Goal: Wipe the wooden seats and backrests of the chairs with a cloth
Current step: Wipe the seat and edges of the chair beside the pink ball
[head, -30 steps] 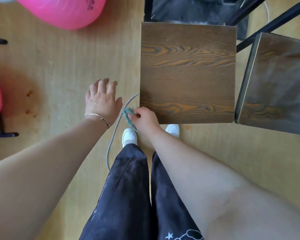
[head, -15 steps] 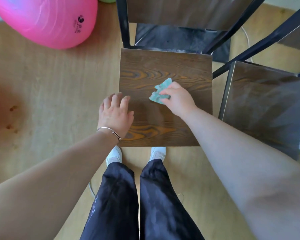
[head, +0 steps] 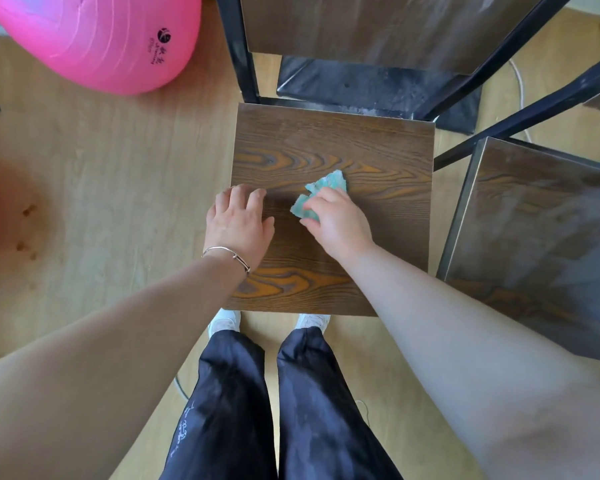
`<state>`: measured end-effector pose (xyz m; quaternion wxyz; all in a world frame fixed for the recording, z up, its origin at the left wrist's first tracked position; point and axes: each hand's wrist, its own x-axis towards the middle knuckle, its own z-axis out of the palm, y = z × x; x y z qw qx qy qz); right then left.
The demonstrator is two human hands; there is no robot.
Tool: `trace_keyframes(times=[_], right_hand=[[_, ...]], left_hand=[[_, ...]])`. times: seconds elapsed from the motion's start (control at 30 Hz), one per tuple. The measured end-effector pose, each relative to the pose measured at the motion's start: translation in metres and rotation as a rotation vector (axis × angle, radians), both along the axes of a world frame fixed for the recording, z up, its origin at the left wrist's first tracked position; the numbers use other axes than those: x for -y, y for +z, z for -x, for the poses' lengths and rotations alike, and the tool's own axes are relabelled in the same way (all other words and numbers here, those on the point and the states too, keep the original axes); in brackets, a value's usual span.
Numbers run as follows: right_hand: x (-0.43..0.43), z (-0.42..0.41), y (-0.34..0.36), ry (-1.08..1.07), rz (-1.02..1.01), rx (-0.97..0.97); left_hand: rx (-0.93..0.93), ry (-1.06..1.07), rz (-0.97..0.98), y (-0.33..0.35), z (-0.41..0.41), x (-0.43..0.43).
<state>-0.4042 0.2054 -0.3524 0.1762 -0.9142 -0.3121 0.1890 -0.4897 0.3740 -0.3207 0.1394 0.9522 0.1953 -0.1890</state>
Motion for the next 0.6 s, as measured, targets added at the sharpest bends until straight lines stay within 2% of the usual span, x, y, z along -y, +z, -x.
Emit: trace_keyframes(times=[0.17,0.27,0.4,0.5,0.6], right_hand=[[-0.011,0.001,-0.009,-0.029,0.053,0.07],[-0.011,-0.003,-0.003,-0.113,-0.001,-0.03],[0.001,-0.012,0.014,-0.439,-0.128,-0.356],[0.015,-0.014,0.021,-0.71,-0.264,-0.487],[0.034,-0.008,0.028,-0.987,-0.483,-0.616]], left_hand=[[-0.002,0.022,0.007,-0.001,-0.001,0.0],[0.004,0.024,0.008,-0.001,-0.001,0.003],[-0.005,0.023,0.009,-0.001,-0.001,0.007],[-0.015,0.012,0.019,-0.001,-0.002,0.016],[-0.011,-0.003,0.032,-0.003,-0.003,0.026]])
